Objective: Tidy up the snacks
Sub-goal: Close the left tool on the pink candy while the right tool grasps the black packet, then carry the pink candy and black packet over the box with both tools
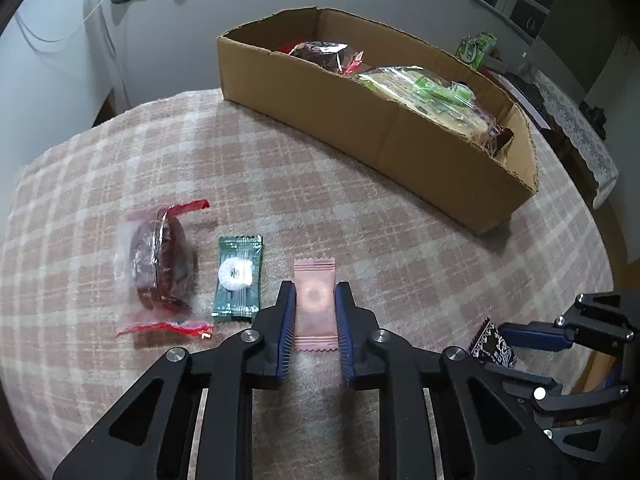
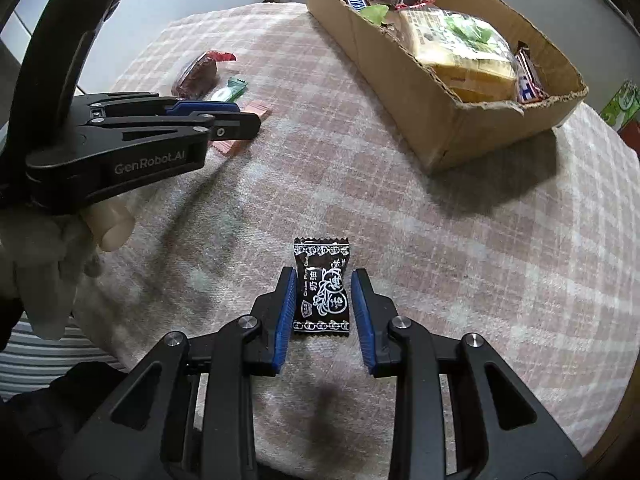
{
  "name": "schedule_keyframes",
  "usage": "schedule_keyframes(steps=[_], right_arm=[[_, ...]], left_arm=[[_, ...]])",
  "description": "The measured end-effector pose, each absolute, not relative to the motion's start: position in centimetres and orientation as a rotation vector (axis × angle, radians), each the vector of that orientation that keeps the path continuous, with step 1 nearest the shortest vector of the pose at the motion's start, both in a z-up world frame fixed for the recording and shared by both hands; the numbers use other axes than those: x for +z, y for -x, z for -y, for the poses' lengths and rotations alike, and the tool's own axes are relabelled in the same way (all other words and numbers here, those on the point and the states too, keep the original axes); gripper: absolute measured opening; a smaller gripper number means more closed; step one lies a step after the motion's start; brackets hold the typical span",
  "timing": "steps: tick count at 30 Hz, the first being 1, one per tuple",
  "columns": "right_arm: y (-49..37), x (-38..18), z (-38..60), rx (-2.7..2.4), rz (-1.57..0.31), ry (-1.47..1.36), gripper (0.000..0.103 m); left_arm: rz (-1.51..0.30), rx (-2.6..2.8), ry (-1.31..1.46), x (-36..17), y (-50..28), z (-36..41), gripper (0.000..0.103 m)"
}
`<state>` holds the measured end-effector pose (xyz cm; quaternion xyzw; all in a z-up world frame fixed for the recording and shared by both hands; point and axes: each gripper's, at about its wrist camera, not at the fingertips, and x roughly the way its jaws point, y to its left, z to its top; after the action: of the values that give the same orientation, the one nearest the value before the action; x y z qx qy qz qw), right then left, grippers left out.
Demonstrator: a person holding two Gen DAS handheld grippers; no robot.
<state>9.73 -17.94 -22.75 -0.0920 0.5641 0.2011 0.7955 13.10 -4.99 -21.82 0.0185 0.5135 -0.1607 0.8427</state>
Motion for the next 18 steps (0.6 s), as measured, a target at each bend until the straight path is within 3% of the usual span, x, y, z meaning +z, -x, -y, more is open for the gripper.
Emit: schedule_keyframes(steps=[18], right_arm=[[-10.2,-20.9,19.2,0.419,-1.174,0.147,0.025]], left_arm=[[-1.075,-0.343,0.008,-20.1,-11.2,5.2,0.017]])
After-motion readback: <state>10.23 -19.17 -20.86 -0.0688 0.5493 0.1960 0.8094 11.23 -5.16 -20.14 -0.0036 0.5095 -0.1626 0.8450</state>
